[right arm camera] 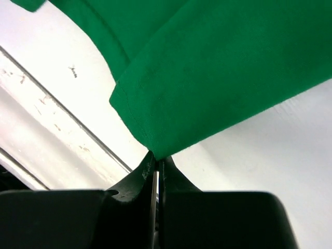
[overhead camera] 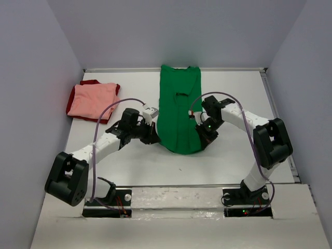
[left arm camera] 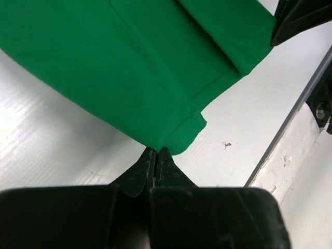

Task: Fold and stack the t-shirts
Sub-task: Fold the tshirt

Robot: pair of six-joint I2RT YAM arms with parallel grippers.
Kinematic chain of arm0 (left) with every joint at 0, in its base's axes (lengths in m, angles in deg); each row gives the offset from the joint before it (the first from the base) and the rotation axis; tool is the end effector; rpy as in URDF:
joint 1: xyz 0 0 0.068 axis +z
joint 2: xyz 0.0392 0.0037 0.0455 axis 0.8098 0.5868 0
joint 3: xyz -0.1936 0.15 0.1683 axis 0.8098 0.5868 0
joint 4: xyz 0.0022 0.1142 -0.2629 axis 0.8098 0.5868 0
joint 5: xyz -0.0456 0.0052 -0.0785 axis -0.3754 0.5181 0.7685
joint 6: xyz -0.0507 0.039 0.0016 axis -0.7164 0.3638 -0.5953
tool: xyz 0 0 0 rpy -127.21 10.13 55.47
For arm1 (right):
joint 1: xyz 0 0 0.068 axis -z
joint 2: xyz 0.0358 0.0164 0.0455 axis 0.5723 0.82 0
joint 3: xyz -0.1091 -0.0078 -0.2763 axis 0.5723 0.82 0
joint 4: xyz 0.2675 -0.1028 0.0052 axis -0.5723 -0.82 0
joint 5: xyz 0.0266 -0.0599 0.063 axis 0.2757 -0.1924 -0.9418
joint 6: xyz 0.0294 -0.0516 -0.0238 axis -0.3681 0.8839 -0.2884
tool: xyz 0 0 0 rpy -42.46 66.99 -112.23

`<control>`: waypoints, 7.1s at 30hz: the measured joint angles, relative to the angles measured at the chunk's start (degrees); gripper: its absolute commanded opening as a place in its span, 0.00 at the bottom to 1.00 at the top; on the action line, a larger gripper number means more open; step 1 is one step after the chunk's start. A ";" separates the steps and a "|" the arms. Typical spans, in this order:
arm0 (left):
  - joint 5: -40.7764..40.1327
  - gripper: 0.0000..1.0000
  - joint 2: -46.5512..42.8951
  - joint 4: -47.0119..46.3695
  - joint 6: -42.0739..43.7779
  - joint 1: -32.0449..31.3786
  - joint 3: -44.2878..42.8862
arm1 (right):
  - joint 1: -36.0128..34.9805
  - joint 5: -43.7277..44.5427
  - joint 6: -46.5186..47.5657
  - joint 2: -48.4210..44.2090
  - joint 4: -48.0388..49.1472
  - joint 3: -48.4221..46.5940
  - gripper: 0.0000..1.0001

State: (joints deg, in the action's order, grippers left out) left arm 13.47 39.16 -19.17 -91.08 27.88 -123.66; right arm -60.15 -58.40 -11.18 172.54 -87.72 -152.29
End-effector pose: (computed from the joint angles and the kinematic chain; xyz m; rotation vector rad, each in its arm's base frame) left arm 0.2469 -0.1530 0.2082 0.7460 2.1179 -0.9765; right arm 0.2930 0.1634 0.1891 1.0609 -2.8477 -0.7433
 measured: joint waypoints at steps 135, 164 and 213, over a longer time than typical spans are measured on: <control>-21.14 0.00 41.66 4.59 25.14 0.92 -47.98 | 9.90 23.91 12.35 43.12 -6.56 -67.87 0.42; -32.26 0.99 22.23 3.23 29.38 1.25 -49.05 | 10.38 38.84 11.04 24.74 3.85 -62.20 0.53; -20.63 0.99 -13.68 2.08 33.51 33.33 -5.40 | 4.94 -0.17 11.21 48.87 1.70 -69.92 0.00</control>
State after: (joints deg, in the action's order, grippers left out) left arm -7.16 25.48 -17.10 -57.57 61.21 -129.05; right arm -55.21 -58.58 0.04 221.41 -86.01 -222.21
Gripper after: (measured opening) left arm 0.989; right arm 0.009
